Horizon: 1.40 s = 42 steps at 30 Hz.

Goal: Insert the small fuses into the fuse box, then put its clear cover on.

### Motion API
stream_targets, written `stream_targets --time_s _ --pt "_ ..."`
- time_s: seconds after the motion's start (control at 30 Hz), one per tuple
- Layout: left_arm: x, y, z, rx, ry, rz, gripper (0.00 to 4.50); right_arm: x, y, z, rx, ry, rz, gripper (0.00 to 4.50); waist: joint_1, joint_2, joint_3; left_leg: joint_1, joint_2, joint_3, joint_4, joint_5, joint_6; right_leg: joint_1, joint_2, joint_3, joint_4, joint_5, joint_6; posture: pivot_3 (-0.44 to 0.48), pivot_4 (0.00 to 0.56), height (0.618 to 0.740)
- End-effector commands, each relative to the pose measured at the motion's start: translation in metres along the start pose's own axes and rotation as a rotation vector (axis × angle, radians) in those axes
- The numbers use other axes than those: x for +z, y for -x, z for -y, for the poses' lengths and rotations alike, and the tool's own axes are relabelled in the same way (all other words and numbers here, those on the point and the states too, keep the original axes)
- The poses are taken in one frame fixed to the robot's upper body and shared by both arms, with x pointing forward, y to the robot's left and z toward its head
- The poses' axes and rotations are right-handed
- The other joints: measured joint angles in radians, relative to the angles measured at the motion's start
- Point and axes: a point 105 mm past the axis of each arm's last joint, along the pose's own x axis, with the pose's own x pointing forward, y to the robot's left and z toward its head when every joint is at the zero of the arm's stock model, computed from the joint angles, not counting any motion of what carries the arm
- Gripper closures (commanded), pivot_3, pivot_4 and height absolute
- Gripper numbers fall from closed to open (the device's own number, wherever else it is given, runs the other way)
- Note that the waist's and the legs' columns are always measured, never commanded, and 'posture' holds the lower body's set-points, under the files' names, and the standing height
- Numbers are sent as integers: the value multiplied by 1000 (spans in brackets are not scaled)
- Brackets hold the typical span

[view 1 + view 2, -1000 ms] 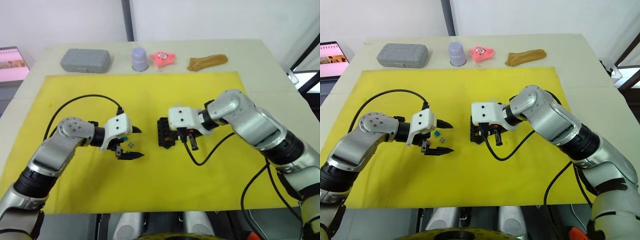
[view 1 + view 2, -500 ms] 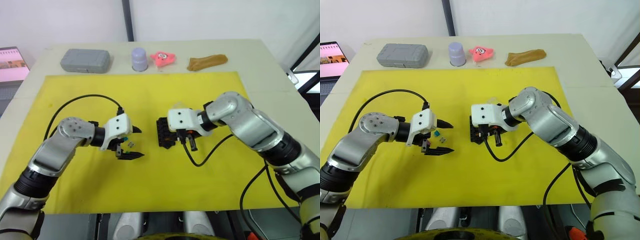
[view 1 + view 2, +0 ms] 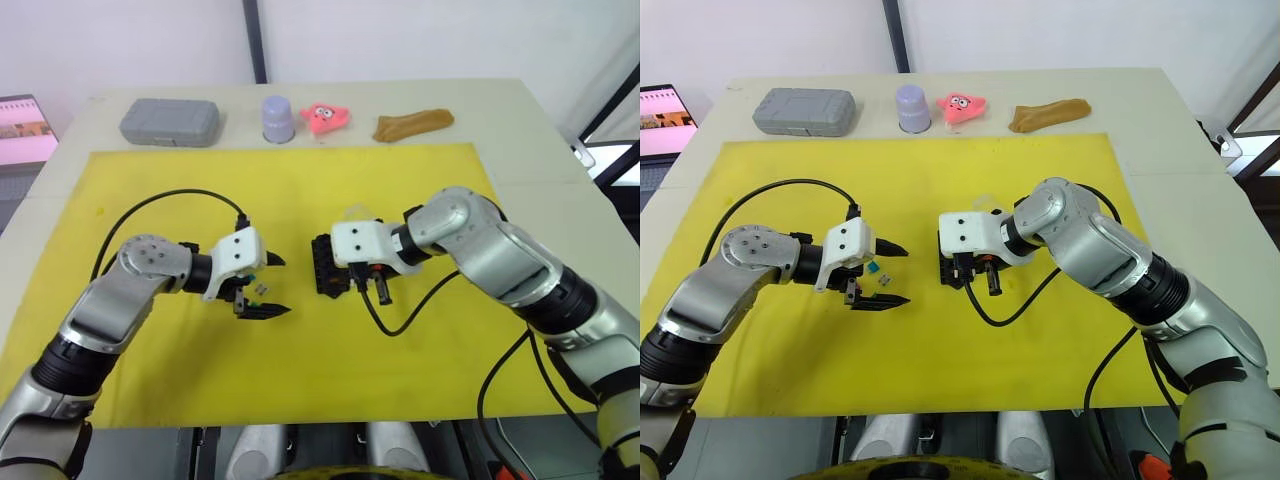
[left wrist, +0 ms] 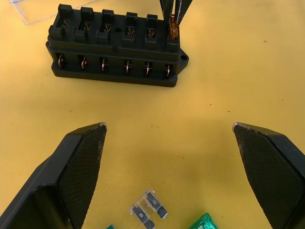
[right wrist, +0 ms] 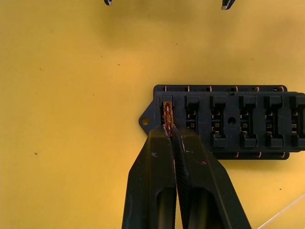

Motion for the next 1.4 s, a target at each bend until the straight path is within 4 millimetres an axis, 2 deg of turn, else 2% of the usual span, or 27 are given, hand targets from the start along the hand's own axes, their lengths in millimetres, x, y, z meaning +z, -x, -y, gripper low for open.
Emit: stream_targets --time_s 0.03,0.2,0.33,0.6,0.73,0.9,0.93,0.97,1.03,1.07,1.27,1.4 --pt "7 1 -1 8 -36 14 51 2 -2 -1 -4 20 -13 4500 0 0 0 0 0 0 0 0 0 0 0 0 0 0 0 0 150 731" --pt "7 1 -1 11 -35 15 51 3 0 0 -5 26 -11 4500 0 0 0 0 0 0 0 0 0 0 0 0 0 0 0 0 150 731" --pt "7 1 -1 16 -34 15 0 5 2 1 -11 28 -8 3074 0 0 0 0 0 0 0 0 0 0 0 0 0 0 0 0 150 731" --pt "6 2 -2 18 -33 13 0 15 12 10 -40 24 31 3074 0 0 0 0 0 0 0 0 0 0 0 0 0 0 0 0 150 731" --pt "6 3 -2 20 -34 12 0 24 27 12 -63 36 81 3074 1 0 0 0 0 0 0 0 0 0 0 0 0 0 0 0 150 731" --pt "6 4 -3 24 -34 10 0 39 43 14 -138 50 306 3074 2 0 0 0 0 0 0 0 0 0 0 0 0 0 0 0 150 731" --pt "6 4 -3 24 -34 10 0 43 45 11 -158 99 392 3325 2 0 0 0 0 -1 0 0 0 0 0 0 0 0 0 0 150 731" --pt "6 4 -3 25 -34 11 0 40 44 7 -158 117 420 3628 2 -1 0 0 0 -1 0 0 0 1 0 0 0 0 0 0 150 731" --pt "6 4 -4 29 -33 11 0 35 43 1 -121 32 507 4290 3 -1 0 0 0 -1 0 0 0 1 0 0 0 0 0 0 150 731" --pt "6 4 -4 31 -32 11 0 30 40 0 -120 -3 522 4432 2 -1 0 0 -1 0 0 0 0 1 0 0 0 0 0 0 150 731" --pt "6 4 -6 34 -33 13 0 11 22 -10 -114 -80 535 4432 1 -1 0 0 0 -1 0 0 0 1 0 0 0 0 0 0 150 731" --pt "6 4 -7 34 -36 13 0 -1 11 -8 -131 -115 501 4432 1 -1 0 0 0 0 0 0 0 1 0 0 0 0 0 0 150 731"
